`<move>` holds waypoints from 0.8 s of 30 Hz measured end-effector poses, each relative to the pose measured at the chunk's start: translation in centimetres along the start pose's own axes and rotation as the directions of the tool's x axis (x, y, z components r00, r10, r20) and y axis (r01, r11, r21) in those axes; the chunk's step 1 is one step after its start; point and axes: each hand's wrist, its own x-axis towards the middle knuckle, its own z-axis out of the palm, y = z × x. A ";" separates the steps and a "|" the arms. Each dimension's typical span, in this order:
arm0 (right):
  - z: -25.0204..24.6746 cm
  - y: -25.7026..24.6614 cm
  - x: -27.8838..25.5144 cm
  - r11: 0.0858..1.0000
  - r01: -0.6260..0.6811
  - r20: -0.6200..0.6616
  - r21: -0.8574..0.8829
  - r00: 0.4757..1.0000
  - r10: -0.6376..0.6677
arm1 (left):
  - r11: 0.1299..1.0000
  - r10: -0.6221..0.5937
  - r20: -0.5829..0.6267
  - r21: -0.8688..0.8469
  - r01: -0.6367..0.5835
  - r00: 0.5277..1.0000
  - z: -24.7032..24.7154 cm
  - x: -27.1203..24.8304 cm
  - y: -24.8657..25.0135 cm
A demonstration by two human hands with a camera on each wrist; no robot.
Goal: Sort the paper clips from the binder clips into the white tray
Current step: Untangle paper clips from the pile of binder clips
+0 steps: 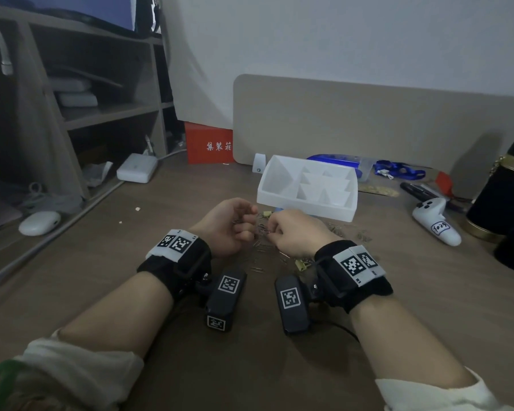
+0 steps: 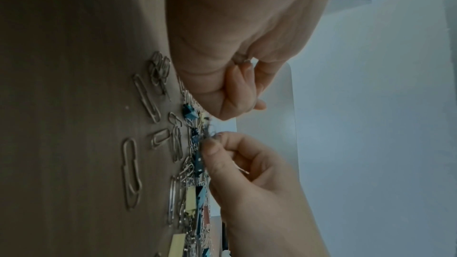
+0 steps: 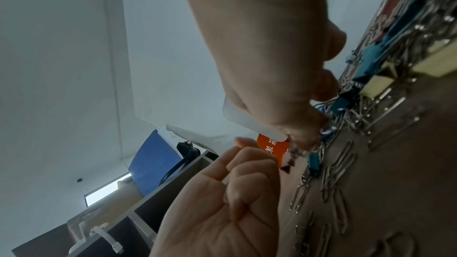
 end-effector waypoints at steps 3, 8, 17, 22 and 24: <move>0.2 0.2 0.0 0.995 -0.040 -0.115 0.091 0.992 0.050 | 1.000 -0.011 -0.001 0.028 0.011 1.000 0.0 0.0 -0.1; 0.2 0.4 0.0 0.962 -0.047 -0.276 0.268 0.953 0.124 | 0.998 -0.037 -0.012 0.045 0.037 0.999 0.1 0.0 -0.1; 0.0 -2.2 -0.2 0.653 0.219 -0.350 0.725 0.934 0.076 | 0.994 -0.048 0.054 0.103 0.043 0.997 1.6 -0.4 -1.3; 0.7 -2.2 0.0 0.715 0.213 -0.357 0.666 0.932 0.055 | 0.999 -0.017 0.049 0.045 0.015 0.999 1.2 -0.2 -1.1; 0.8 -2.0 0.2 0.735 0.197 -0.379 0.649 0.921 0.088 | 1.000 0.009 -0.003 0.013 -0.009 1.000 0.7 0.1 -0.9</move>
